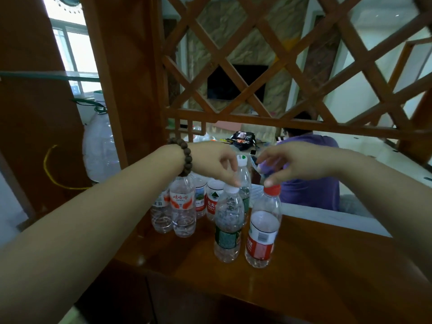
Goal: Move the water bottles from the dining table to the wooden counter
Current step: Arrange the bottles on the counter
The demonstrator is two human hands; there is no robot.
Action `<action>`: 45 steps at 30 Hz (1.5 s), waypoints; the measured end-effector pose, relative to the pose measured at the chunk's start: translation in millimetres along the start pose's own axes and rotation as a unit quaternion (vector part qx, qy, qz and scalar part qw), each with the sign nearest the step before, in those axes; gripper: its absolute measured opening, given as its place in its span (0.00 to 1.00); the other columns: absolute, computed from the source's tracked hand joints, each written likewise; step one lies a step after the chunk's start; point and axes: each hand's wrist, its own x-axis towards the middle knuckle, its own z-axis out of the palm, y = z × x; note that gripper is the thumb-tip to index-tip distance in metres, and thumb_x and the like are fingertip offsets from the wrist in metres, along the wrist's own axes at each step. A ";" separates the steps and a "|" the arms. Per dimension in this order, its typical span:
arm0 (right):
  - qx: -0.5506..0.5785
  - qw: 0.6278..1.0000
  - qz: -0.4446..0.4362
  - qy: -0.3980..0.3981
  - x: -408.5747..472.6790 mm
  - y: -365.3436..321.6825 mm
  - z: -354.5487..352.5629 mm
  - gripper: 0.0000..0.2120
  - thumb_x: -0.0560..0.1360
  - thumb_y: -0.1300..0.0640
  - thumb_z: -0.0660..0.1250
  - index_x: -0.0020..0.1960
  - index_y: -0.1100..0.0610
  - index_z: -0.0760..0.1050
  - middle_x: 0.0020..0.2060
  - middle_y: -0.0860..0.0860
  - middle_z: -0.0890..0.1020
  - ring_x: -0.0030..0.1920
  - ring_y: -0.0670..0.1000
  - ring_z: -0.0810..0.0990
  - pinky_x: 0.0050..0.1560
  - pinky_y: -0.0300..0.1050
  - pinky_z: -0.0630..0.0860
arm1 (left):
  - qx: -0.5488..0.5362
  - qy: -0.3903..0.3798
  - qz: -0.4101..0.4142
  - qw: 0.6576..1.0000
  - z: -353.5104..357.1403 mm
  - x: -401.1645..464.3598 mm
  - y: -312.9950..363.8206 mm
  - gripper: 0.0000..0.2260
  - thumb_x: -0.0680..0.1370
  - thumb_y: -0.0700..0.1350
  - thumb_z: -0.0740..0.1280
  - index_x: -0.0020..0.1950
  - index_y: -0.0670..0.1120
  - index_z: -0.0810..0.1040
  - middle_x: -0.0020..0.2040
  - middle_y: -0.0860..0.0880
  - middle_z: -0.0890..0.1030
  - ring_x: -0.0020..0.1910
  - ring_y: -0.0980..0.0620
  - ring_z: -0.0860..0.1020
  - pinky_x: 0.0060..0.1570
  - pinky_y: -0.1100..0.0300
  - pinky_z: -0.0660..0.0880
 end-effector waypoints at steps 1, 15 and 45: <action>-0.009 1.000 0.005 -0.008 -5.2 0.2 4.8 0.31 0.67 0.44 0.74 0.67 0.47 0.69 0.60 0.47 0.77 0.56 0.47 0.78 0.61 0.49 0.75 | 0.015 -0.009 0.000 1.000 6.0 0.7 2.3 0.25 0.69 0.63 0.70 0.61 0.51 0.75 0.50 0.54 0.78 0.46 0.57 0.76 0.42 0.65 0.72; -0.032 0.994 0.003 0.104 -7.5 -12.9 46.3 0.21 0.71 0.49 0.73 0.62 0.53 0.75 0.51 0.49 0.80 0.46 0.47 0.76 0.40 0.31 0.67 | 0.046 0.082 0.002 0.996 15.1 -20.3 -16.4 0.21 0.72 0.53 0.72 0.60 0.43 0.76 0.53 0.46 0.77 0.49 0.49 0.75 0.47 0.57 0.74; -0.020 0.991 0.002 0.130 49.8 -32.9 54.5 0.20 0.72 0.50 0.72 0.61 0.56 0.76 0.55 0.55 0.80 0.52 0.54 0.79 0.53 0.46 0.75 | 0.061 0.119 -0.072 0.988 21.8 -3.9 -42.8 0.22 0.73 0.50 0.73 0.64 0.45 0.75 0.61 0.46 0.77 0.47 0.56 0.71 0.47 0.63 0.69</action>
